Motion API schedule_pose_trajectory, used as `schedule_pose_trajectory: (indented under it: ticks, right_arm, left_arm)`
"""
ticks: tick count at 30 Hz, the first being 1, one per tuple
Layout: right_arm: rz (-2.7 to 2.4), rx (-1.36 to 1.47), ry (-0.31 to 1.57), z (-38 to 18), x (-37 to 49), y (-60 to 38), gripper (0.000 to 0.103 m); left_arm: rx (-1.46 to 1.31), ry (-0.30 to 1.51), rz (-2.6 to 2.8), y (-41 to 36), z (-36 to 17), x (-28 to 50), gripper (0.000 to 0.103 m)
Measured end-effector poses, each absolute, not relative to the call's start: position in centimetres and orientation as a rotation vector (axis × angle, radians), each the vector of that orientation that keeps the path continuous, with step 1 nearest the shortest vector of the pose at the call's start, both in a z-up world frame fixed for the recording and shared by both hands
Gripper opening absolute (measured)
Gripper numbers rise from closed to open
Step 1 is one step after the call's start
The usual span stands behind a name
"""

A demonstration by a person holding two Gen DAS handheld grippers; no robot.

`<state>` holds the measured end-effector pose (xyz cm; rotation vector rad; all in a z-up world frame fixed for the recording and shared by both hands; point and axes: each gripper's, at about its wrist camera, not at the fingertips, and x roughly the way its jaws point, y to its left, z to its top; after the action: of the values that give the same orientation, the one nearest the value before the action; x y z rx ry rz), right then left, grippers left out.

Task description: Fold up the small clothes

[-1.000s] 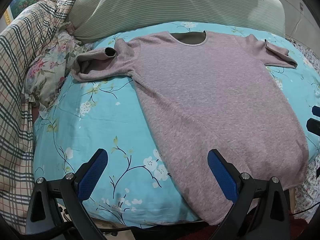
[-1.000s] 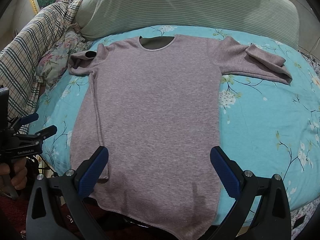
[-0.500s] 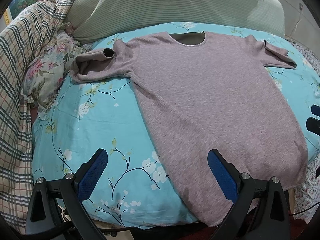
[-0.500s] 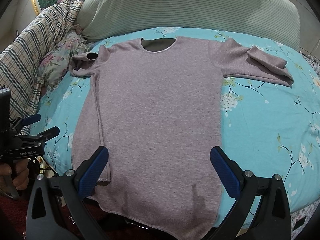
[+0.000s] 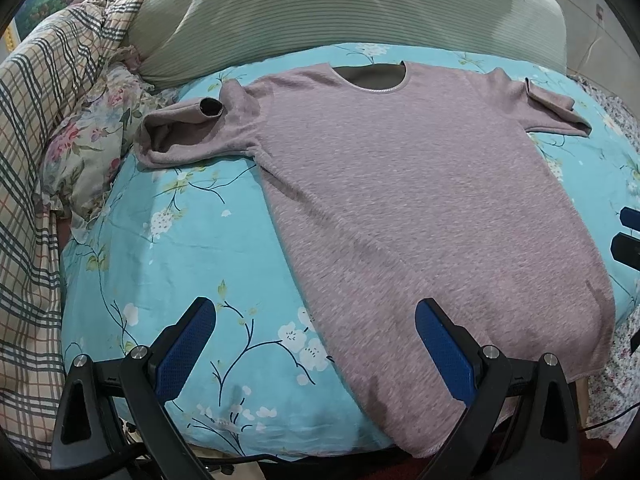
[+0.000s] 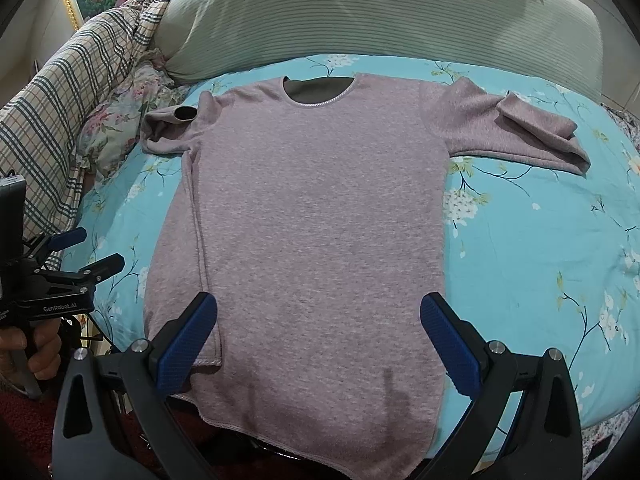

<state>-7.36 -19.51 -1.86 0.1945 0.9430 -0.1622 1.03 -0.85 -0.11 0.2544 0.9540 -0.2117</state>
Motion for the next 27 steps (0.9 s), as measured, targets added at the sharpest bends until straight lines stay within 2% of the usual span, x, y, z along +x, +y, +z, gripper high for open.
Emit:
schedule_pose_trajectory:
  ticks: [15,27]
  right_arm:
    - [-0.228,0.130,0.844,-2.2,-6.6,-22.1,0.101]
    - [-0.299,0.152,0.775,-0.8,-2.5,-29.3,0.097]
  left_arm:
    - [0.260,0.937,-0.226,-1.8,-0.4,2.8,0.100]
    - [0.271,0.939,-0.221,-3.0,-1.0,7.0,0.100]
